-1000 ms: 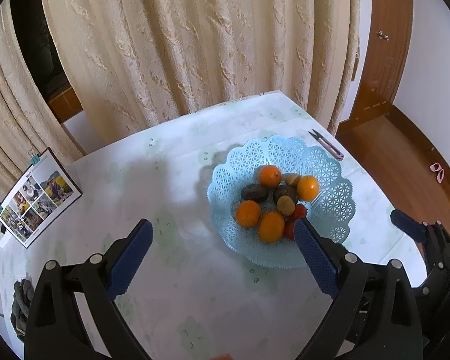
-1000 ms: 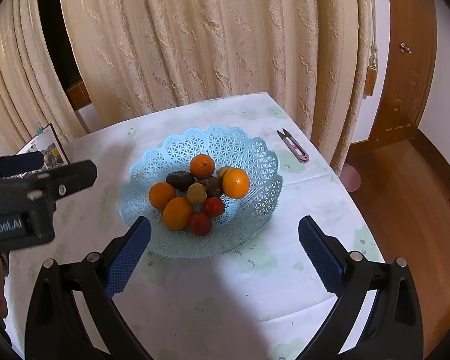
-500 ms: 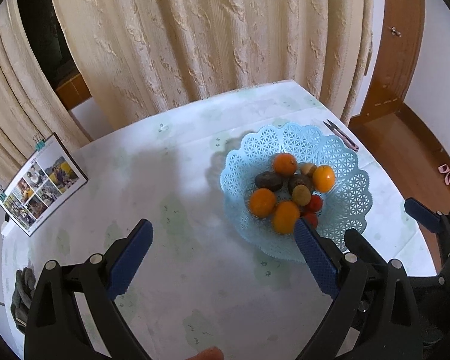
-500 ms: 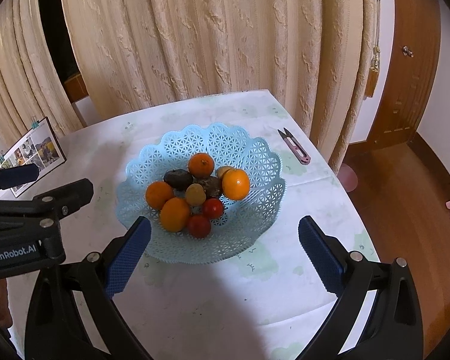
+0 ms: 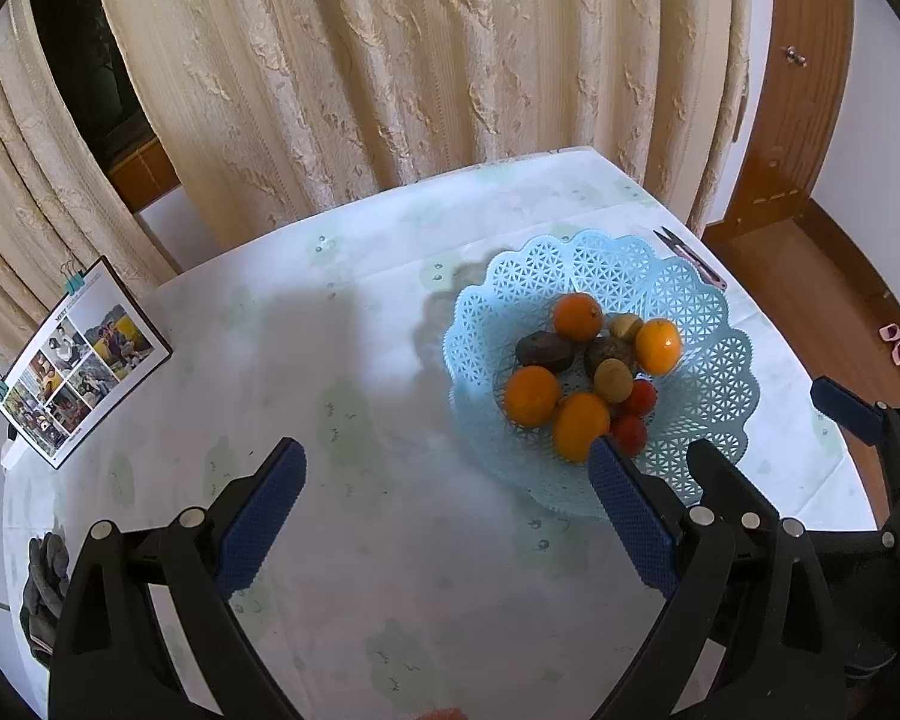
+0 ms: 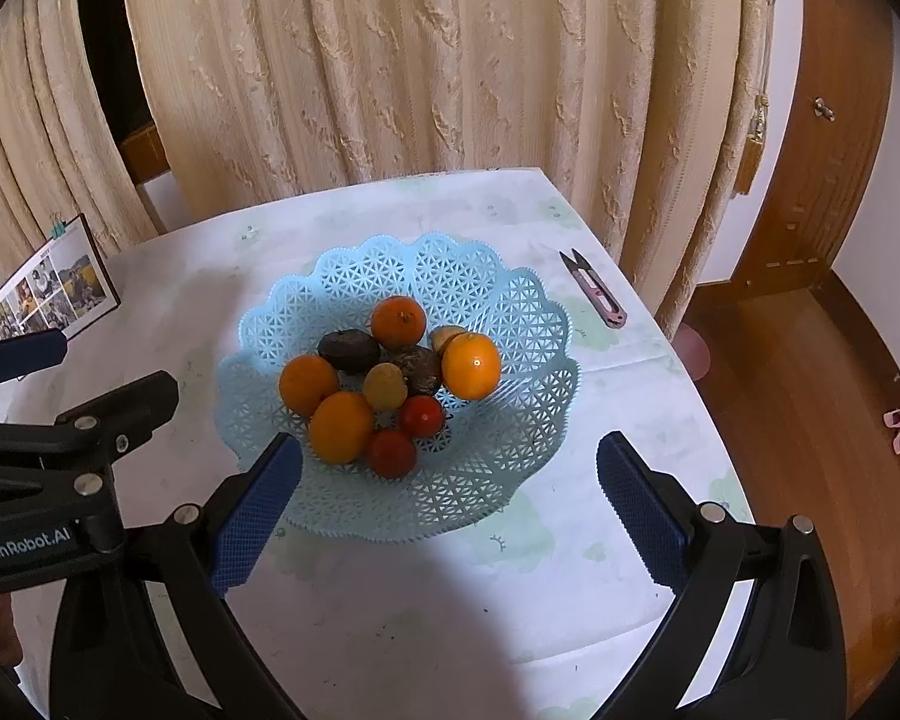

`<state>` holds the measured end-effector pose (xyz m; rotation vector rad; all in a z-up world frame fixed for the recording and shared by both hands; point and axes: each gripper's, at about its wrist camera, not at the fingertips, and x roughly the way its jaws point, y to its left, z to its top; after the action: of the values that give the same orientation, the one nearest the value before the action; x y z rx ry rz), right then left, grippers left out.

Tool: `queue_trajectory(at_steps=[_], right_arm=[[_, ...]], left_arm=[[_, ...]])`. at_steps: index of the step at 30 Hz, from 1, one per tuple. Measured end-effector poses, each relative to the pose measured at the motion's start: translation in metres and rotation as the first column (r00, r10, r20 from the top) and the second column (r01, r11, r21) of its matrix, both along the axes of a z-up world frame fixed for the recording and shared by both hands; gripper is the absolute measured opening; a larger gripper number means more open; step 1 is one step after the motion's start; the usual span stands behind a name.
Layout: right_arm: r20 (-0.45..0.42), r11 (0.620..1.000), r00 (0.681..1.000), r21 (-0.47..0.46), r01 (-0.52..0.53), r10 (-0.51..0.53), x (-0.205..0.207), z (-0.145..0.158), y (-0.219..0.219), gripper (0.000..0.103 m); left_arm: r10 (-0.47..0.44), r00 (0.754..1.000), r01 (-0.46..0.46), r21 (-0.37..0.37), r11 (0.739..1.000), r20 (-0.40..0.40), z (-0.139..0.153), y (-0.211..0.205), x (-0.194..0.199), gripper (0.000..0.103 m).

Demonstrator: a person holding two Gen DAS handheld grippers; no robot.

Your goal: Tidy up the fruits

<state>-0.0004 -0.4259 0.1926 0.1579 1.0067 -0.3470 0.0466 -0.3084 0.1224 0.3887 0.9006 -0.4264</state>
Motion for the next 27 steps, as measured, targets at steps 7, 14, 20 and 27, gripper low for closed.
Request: queue_trajectory(at_steps=[7, 14, 20, 27], right_arm=[[-0.024, 1.000, 1.000, 0.002, -0.009, 0.009, 0.005, -0.006, 0.001, 0.100], [-0.042, 1.000, 0.999, 0.007, -0.002, 0.003, 0.005, -0.012, 0.001, 0.100], [-0.052, 1.000, 0.999, 0.019, 0.005, -0.004, 0.005, -0.016, 0.004, 0.100], [-0.064, 0.997, 0.997, 0.066, -0.044, 0.049, 0.007, -0.024, 0.032, 0.100]], left_arm=[[0.003, 1.000, -0.003, 0.017, 1.000, 0.000, -0.005, -0.001, 0.003, 0.094], [-0.005, 1.000, 0.005, 0.025, 1.000, 0.002, -0.009, -0.001, 0.005, 0.094], [0.002, 1.000, -0.002, 0.015, 1.000, -0.002, -0.008, 0.008, 0.009, 0.094], [0.075, 0.996, -0.076, -0.021, 0.997, -0.042, -0.003, 0.038, 0.022, 0.094]])
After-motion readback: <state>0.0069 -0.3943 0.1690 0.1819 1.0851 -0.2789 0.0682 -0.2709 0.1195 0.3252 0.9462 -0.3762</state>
